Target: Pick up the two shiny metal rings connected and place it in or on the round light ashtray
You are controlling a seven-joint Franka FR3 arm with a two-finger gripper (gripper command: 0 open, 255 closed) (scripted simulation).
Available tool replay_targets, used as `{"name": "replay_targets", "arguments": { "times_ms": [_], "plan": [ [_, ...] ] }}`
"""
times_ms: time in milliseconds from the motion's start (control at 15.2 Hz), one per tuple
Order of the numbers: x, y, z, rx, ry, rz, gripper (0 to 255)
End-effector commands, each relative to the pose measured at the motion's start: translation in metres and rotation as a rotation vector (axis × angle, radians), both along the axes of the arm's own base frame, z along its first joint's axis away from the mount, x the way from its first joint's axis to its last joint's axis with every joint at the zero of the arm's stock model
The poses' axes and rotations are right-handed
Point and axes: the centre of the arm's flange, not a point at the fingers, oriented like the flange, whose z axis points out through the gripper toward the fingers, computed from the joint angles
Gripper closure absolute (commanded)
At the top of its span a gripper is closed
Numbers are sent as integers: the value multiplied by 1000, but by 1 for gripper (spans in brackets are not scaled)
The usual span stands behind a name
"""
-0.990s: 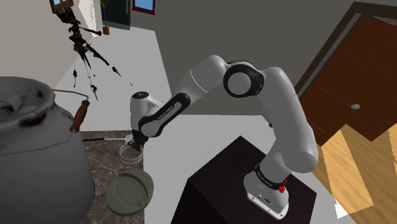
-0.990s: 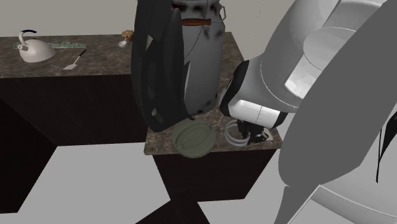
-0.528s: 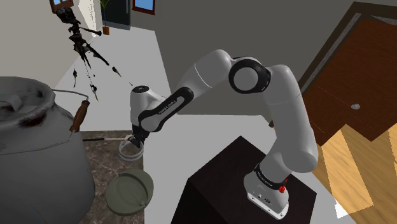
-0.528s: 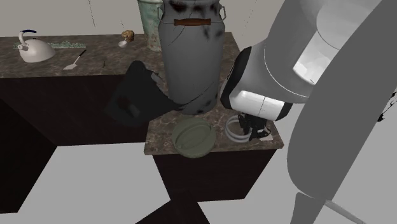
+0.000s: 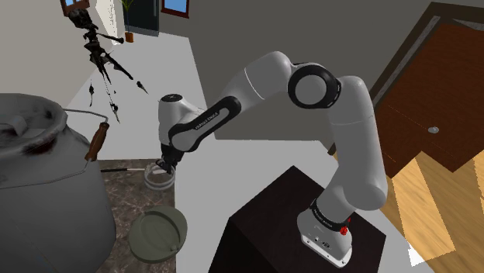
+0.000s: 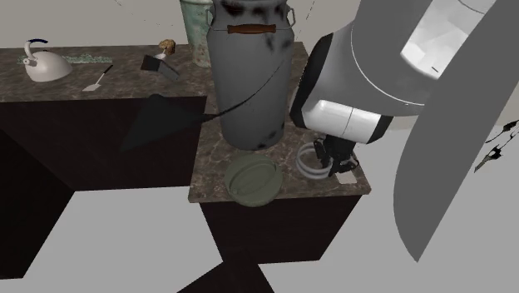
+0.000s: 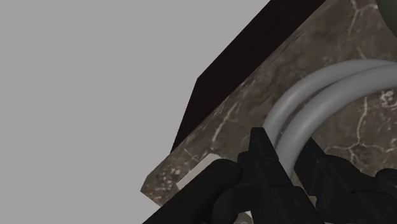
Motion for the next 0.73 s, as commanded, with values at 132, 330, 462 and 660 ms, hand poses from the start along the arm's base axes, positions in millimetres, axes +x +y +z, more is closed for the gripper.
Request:
{"name": "replay_targets", "arguments": {
  "times_ms": [132,330,462,660],
  "plan": [
    [-1,0,23,0,0,0,255],
    [-24,12,28,0,0,0,255],
    [-47,25,29,0,0,0,255],
    [-82,44,29,0,0,0,255]
  ]
}}
